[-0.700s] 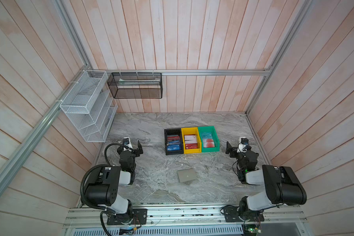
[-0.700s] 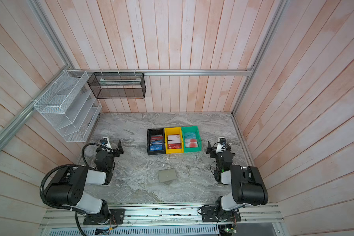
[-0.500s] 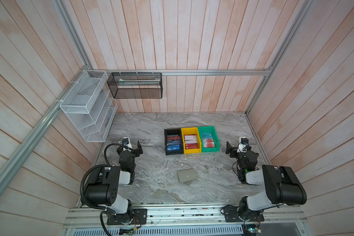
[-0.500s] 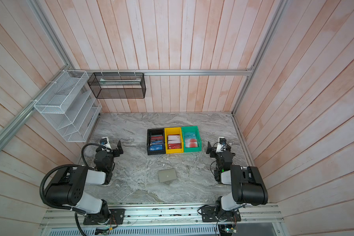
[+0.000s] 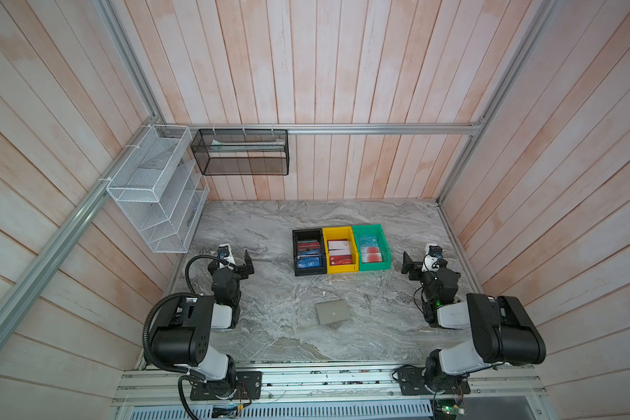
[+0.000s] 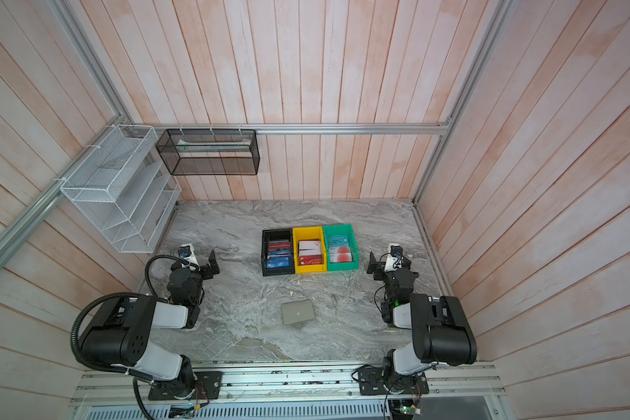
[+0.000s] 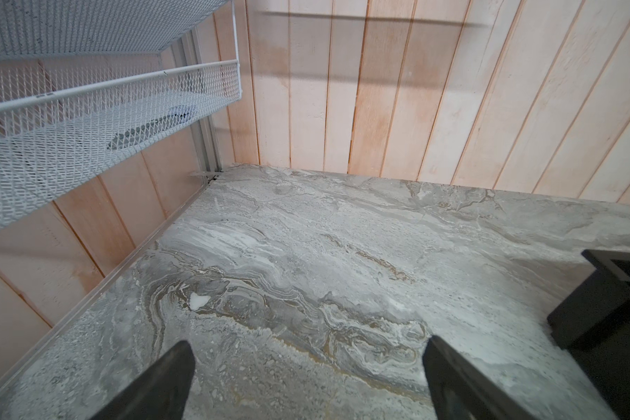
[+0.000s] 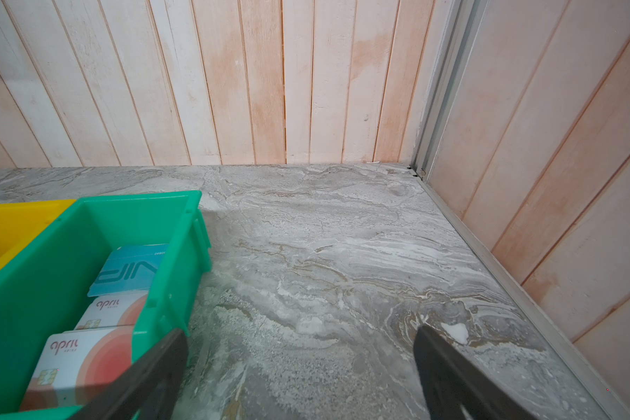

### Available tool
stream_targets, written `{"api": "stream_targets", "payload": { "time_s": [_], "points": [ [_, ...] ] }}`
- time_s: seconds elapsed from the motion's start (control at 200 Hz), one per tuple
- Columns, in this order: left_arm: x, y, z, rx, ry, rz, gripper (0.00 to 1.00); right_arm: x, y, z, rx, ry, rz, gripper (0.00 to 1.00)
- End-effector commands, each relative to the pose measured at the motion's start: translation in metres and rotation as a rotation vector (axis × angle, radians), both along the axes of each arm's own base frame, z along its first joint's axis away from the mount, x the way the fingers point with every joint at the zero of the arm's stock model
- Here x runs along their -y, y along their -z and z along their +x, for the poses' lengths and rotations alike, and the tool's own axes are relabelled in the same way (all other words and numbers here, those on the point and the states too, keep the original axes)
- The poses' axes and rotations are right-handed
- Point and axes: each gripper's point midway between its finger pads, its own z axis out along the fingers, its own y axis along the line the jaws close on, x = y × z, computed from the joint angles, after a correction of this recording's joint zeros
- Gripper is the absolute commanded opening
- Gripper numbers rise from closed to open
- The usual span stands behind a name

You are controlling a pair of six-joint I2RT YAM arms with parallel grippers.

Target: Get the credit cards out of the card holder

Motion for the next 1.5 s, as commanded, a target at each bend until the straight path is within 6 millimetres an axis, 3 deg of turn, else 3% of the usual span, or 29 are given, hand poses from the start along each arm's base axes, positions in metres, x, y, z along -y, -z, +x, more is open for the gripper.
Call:
{"api": "stream_targets", "payload": {
  "time_s": [0.0, 0.055, 0.15, 0.295, 0.425, 0.495, 0.57, 0.65, 0.735, 0.975, 1.14, 1.265, 1.495],
  "points": [
    [0.0, -0.005, 0.001, 0.022, 0.004, -0.01, 1.0, 0.001, 0.001, 0.002, -0.005, 0.01, -0.003, 0.98],
    [0.0, -0.005, 0.0, 0.021, 0.005, -0.01, 1.0, 0.007, 0.0, 0.002, -0.002, 0.048, 0.007, 0.97],
    [0.004, -0.009, 0.001, 0.032, 0.027, 0.0, 1.0, 0.012, -0.019, -0.002, 0.045, 0.085, 0.008, 0.95],
    [0.022, -0.037, 0.001, 0.024, 0.071, 0.06, 1.0, 0.001, -0.056, -0.008, 0.04, 0.078, -0.011, 0.9],
    [0.045, -0.076, -0.004, 0.037, 0.154, 0.015, 1.0, -0.031, -0.085, -0.018, -0.027, 0.003, 0.0, 0.85],
    [0.065, -0.093, -0.01, 0.053, 0.218, -0.03, 0.98, -0.06, -0.097, -0.03, -0.041, -0.07, 0.025, 0.85],
    [0.089, -0.096, -0.018, 0.027, 0.284, -0.047, 0.95, -0.098, -0.1, -0.044, -0.07, -0.192, 0.065, 0.85],
    [0.119, -0.088, -0.028, -0.041, 0.357, -0.093, 0.91, -0.137, -0.087, -0.063, -0.157, -0.315, 0.093, 0.83],
    [0.151, -0.071, -0.045, -0.106, 0.43, -0.137, 0.88, -0.172, -0.06, -0.085, -0.298, -0.446, 0.1, 0.8],
    [0.219, -0.017, -0.101, -0.222, 0.535, -0.281, 0.8, -0.225, 0.021, -0.135, -0.631, -0.609, 0.155, 0.57],
    [0.252, 0.022, -0.126, -0.363, 0.59, -0.225, 0.8, -0.241, 0.064, -0.165, -0.787, -0.647, 0.129, 0.4],
    [0.262, 0.045, -0.134, -0.456, 0.612, -0.218, 0.79, -0.247, 0.078, -0.184, -0.859, -0.671, 0.111, 0.35],
    [0.261, 0.052, -0.137, -0.481, 0.611, -0.212, 0.78, -0.249, 0.089, -0.204, -0.918, -0.705, 0.105, 0.32]
  ]
}}
